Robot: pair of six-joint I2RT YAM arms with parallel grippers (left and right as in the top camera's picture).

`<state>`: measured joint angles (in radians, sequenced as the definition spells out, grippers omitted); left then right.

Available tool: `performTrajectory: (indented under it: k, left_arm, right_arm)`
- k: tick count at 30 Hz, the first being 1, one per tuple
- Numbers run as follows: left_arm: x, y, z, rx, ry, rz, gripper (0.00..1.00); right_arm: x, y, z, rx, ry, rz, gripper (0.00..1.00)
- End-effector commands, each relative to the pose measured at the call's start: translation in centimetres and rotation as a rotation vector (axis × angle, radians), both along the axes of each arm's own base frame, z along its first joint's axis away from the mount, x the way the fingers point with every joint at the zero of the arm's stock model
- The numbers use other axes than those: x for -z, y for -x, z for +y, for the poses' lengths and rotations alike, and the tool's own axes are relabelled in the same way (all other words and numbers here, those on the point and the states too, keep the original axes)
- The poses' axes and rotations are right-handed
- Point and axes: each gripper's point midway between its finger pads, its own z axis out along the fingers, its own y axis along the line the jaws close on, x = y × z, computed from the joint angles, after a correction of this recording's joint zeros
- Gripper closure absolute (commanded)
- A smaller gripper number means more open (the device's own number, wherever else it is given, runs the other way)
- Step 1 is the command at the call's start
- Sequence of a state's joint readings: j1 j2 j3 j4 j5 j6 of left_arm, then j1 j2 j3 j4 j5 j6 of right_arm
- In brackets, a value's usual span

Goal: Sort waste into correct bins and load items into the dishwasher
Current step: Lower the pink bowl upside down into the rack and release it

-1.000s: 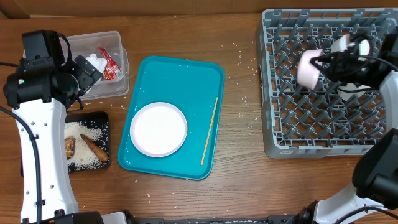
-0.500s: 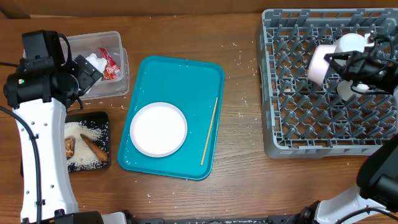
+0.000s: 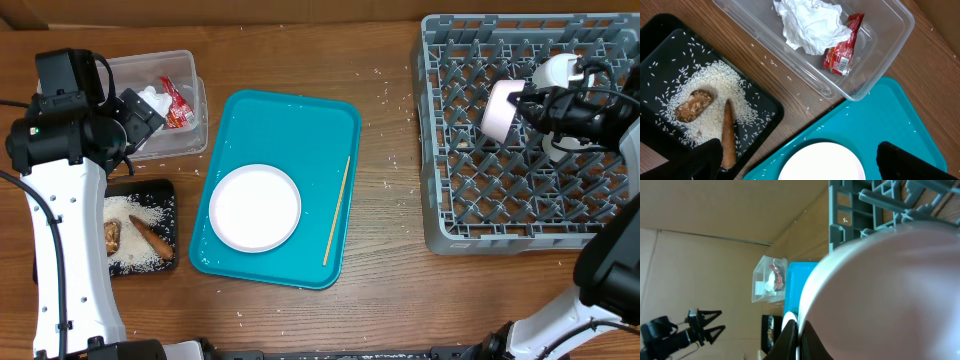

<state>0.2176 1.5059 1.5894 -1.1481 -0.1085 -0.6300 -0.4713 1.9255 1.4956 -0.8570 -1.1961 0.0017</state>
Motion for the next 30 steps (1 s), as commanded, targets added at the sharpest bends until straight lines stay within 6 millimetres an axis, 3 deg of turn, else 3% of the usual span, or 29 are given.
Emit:
performTrajectory:
  k: [1, 13, 26, 30]
  left_arm:
    - [-0.1, -0.1, -0.1, -0.009, 0.006, -0.006, 0.0]
    - [-0.1, -0.1, -0.1, -0.009, 0.006, -0.006, 0.0]
    - [-0.1, -0.1, -0.1, -0.009, 0.006, -0.006, 0.0]
    - [-0.1, -0.1, -0.1, -0.009, 0.006, -0.006, 0.0]
  right_arm:
    - [2.6, 0.1, -0.7, 0.027, 0.041, 0.087, 0.96]
    - [4.4, 2.5, -5.6, 0.182, 0.092, 0.266, 0.96]
    - [3.5, 6.3, -9.0, 0.305, 0.34, 0.382, 0.9]
    - [3.5, 7.3, -9.5, 0.329, 0.394, 0.425, 0.77]
